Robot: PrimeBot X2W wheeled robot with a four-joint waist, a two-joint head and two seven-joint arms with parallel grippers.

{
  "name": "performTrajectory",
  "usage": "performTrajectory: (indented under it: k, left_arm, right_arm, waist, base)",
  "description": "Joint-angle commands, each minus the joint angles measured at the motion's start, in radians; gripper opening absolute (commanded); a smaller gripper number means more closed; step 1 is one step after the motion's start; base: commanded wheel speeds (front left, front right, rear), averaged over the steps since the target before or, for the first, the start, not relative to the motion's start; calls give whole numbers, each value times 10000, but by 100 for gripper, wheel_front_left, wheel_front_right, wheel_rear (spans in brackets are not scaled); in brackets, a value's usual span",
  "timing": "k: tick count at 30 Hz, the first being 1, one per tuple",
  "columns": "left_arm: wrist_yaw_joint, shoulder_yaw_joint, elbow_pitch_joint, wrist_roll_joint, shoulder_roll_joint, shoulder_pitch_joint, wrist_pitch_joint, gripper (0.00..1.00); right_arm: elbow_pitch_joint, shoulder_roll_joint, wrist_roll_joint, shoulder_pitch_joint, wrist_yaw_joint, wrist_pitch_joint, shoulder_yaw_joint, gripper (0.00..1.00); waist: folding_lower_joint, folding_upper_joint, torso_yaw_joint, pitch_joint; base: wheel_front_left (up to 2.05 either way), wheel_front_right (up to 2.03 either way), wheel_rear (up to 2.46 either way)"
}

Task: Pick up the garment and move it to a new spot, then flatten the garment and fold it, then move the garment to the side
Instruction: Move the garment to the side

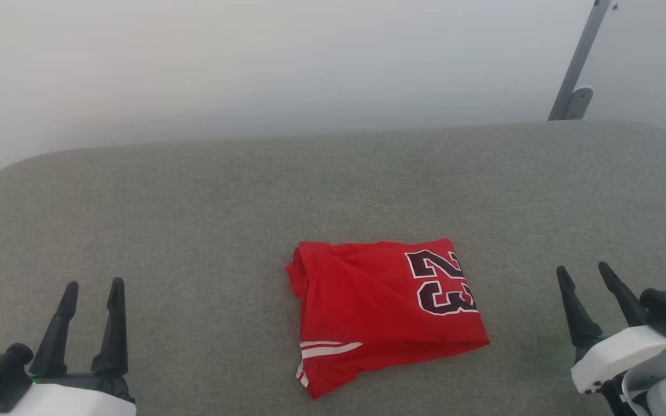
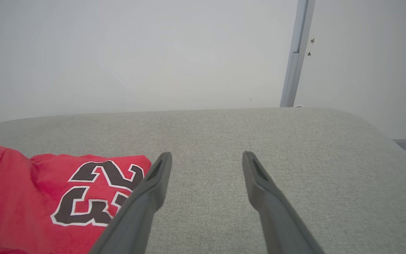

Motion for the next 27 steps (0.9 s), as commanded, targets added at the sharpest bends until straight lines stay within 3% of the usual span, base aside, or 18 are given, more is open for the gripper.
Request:
performTrajectory:
  k: [1, 12, 27]
  left_arm:
    - [-28, -33, 16, 11, 34, 5, -38, 100]
    - [-28, -188, 59, -53, 54, -89, -38, 100]
    - [-28, -728, 77, -127, -128, -459, -38, 100]
  right_arm:
    - [22, 30, -100, 52, -6, -81, 31, 100]
    - [168, 52, 41, -161, -6, 317, 495, 100]
    - [722, -162, 740, -1145, -6, 3208, 1337, 100]
  waist:
    - [0, 0, 40, 4]
    - [0, 0, 554, 50]
    - [0, 0, 1861, 712]
  base:
    - [0, 0, 0]
    - [0, 0, 0]
    - [0, 0, 0]
